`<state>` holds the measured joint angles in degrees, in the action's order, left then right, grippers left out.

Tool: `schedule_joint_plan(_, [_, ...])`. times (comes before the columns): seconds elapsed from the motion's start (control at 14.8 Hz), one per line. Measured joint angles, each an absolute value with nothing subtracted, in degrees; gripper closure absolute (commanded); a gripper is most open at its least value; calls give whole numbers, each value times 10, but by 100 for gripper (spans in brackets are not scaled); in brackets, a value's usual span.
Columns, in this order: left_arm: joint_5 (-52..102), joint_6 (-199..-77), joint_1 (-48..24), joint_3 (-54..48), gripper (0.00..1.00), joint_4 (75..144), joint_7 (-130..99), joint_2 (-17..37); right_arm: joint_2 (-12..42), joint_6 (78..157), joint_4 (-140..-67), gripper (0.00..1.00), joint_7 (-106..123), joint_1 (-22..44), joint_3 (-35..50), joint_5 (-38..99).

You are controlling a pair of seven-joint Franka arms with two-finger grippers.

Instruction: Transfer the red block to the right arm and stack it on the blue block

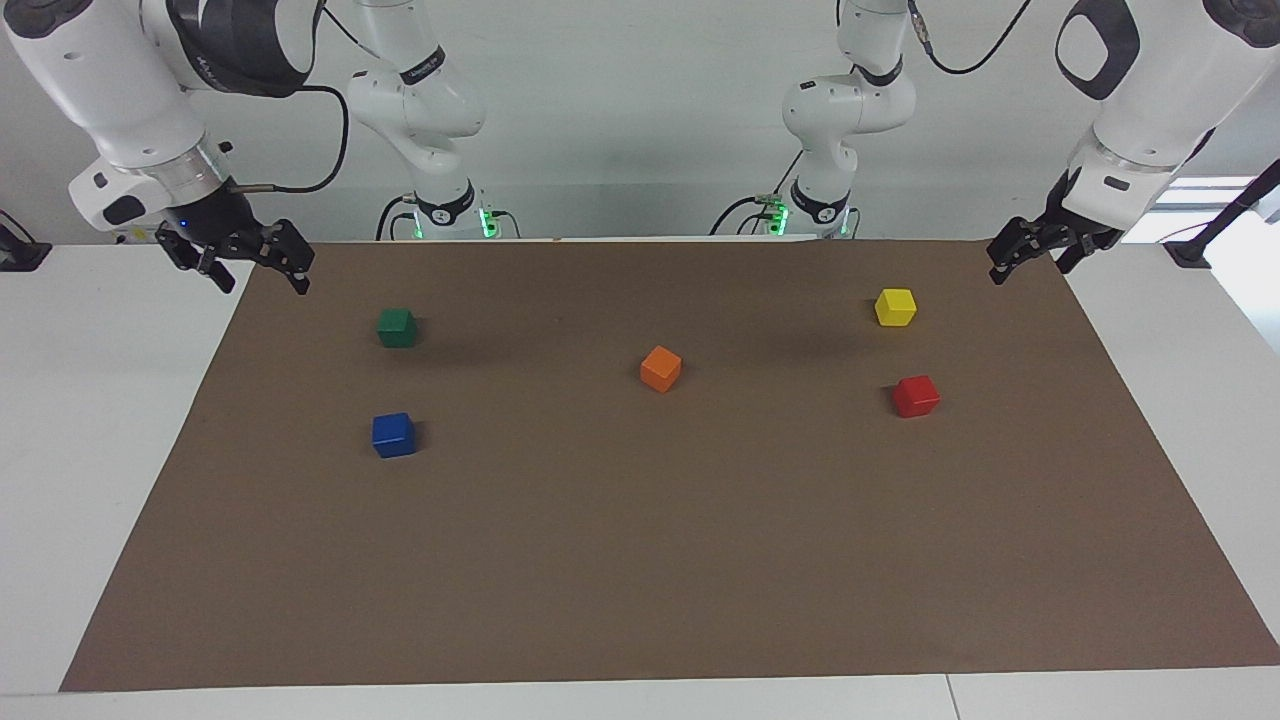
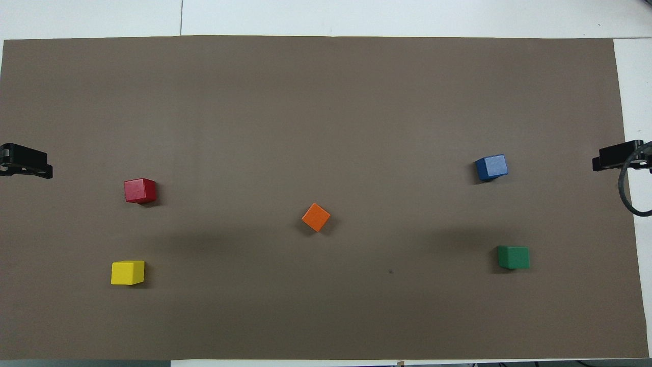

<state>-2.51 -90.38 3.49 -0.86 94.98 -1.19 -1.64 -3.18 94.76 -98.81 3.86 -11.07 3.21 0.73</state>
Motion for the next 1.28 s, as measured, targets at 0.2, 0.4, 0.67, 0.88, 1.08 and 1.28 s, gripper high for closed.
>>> schedule_joint_plan(0.2, [-25, -904, 35, -9, 0, 950, -12, -16, -32, 947, -988, 0, 39, -111, 32, 7])
schedule_joint_plan(0.4, [-25, -907, 35, -8, 0, 953, -12, -16, -32, 947, -988, 0, 39, -111, 32, 7])
schedule_joint_plan(0.67, [-25, -923, 35, -8, 0, 972, -12, -18, -32, 947, -988, 0, 39, -109, 32, 8])
schedule_joint_plan(0.88, [-26, -964, 41, -6, 0, 1014, -12, -29, -32, 947, -989, 0, 38, -99, 33, 8])
schedule_joint_plan(1.08, [-26, -1003, 42, -5, 0, 1058, -12, -46, -32, 947, -989, 0, 37, -94, 34, 8])
schedule_joint_plan(1.28, [-26, -1065, 42, -5, 0, 1100, -12, -53, -32, 947, -989, 0, 37, -94, 34, 8])
